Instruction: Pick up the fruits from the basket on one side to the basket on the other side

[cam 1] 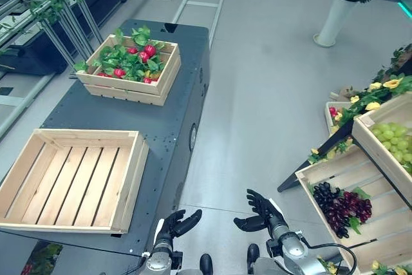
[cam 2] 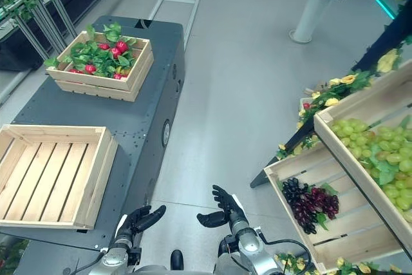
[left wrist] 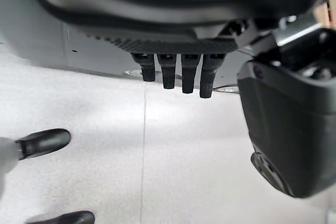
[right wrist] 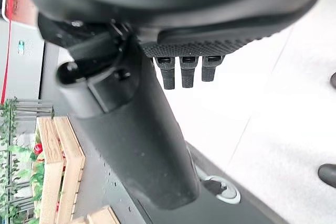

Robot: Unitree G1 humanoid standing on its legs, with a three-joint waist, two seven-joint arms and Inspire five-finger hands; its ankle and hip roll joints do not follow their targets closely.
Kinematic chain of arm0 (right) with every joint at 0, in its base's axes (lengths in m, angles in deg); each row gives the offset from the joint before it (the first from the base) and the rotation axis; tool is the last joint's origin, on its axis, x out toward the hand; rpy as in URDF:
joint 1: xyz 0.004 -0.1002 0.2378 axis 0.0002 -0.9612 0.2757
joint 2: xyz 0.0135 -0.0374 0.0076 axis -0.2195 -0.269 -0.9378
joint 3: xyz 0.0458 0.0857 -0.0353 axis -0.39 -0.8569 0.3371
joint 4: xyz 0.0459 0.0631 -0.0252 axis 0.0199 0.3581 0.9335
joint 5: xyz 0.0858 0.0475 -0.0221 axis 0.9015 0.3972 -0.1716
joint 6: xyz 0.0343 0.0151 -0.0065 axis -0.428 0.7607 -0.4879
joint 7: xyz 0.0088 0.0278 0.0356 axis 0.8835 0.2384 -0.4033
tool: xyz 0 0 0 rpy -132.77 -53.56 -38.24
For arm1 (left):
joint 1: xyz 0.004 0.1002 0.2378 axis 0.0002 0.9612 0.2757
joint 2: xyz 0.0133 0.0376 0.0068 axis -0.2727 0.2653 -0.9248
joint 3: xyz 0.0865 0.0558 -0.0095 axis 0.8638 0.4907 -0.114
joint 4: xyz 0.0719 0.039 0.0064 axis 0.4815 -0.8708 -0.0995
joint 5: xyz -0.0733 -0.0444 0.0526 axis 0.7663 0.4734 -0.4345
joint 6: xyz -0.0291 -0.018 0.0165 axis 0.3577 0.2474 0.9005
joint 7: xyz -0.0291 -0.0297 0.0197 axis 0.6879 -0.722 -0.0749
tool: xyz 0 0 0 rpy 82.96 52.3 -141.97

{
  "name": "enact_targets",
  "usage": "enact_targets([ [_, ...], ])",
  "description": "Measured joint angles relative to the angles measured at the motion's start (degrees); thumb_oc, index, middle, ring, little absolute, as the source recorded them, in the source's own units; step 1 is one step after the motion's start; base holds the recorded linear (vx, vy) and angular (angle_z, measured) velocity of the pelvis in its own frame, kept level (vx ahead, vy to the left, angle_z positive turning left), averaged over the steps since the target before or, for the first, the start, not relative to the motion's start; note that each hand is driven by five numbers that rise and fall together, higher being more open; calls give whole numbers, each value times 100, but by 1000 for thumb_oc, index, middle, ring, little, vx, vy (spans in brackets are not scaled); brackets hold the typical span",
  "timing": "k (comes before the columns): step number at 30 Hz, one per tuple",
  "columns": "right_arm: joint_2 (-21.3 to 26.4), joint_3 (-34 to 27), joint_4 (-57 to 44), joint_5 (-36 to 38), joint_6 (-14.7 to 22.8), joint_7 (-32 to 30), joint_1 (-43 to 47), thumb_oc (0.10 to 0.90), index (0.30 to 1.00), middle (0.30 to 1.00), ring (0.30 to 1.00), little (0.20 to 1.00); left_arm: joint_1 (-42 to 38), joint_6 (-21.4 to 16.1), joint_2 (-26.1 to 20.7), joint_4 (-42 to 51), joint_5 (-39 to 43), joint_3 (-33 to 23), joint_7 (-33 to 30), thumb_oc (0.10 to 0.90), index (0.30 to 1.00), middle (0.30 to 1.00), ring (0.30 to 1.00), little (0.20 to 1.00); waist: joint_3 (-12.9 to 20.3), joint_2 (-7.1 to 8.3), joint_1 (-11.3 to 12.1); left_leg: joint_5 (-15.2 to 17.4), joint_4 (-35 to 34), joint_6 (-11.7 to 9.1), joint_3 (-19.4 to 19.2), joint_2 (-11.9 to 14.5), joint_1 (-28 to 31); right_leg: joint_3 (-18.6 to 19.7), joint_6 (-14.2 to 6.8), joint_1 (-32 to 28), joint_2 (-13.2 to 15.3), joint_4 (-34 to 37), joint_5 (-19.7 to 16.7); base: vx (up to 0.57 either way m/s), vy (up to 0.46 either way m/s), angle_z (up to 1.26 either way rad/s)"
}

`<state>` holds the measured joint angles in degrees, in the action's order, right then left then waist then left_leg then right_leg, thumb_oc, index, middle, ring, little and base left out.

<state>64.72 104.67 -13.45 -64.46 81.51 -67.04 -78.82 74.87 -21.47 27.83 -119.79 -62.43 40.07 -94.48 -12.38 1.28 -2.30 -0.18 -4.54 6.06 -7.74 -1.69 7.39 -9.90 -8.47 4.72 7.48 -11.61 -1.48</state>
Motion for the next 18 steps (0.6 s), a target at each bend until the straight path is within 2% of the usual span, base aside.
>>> enact_targets([
  [1,-1,-5,41,1,0,0,0,800,900,900,900,900,-27,-1,5,-5,-2,1,2,800,900,900,900,900,-14,-22,-4,-1,11,3,10,28,14,19,143,104,22,-363,102,8,-177,13],
  [2,-23,-17,158,15,-4,4,-3,800,900,900,900,900,-86,-9,13,-42,-11,-6,4,800,900,900,900,900,-18,-33,1,11,40,18,99,63,19,139,416,250,56,-1017,319,14,-227,28],
  [3,-82,-25,275,142,-4,8,-12,800,900,900,900,900,-106,-9,2,-70,-15,-22,2,800,900,900,900,900,-6,-14,2,-17,38,-25,185,68,25,316,488,205,48,-1122,413,-11,-339,42],
  [5,-220,-78,488,235,-39,27,-17,800,900,900,900,900,-117,-7,3,-177,-113,-25,-14,800,900,900,900,900,19,9,12,-111,-33,-111,316,72,71,512,449,-134,-2,-433,465,-44,-260,34],
  [7,-409,-80,1072,422,-46,209,238,800,900,900,900,900,-138,5,4,-433,-362,2,-80,800,900,900,900,900,99,127,150,-135,-53,-193,227,42,32,471,405,-528,8,628,394,-46,-188,-12],
  [8,-476,-80,1242,440,-72,240,326,800,900,900,900,900,-138,16,3,-532,-422,3,-108,800,900,900,900,900,130,174,187,-140,-54,-229,191,2,1,470,290,-604,33,905,333,-39,-229,-27],
  [9,-497,-88,1519,455,-162,328,472,800,900,900,900,900,-141,91,51,-753,-477,1,-161,800,900,900,900,900,158,91,177,-153,-55,-322,203,55,-25,464,80,-899,-48,1523,18,-14,-235,-19],
  [10,-487,-95,1757,465,-191,385,543,800,900,900,900,900,-110,101,132,-900,-533,-3,-172,800,900,900,900,900,194,12,188,-154,-56,-386,206,123,-17,473,143,-973,-132,1708,-88,9,-234,-8],
  [13,-359,-142,2176,452,-347,517,543,800,900,900,900,900,-72,131,310,-1260,-588,-58,-177,800,900,900,900,900,385,-79,197,-149,-56,-535,291,291,19,440,286,-1052,-322,1685,-23,14,-231,7],
  [18,-293,-289,2653,400,-462,532,390,800,900,900,900,900,-98,221,349,-1649,-612,-291,-174,800,900,900,900,900,711,39,181,-156,-57,-717,431,479,16,268,466,-1156,-526,1707,62,6,-176,18],
])
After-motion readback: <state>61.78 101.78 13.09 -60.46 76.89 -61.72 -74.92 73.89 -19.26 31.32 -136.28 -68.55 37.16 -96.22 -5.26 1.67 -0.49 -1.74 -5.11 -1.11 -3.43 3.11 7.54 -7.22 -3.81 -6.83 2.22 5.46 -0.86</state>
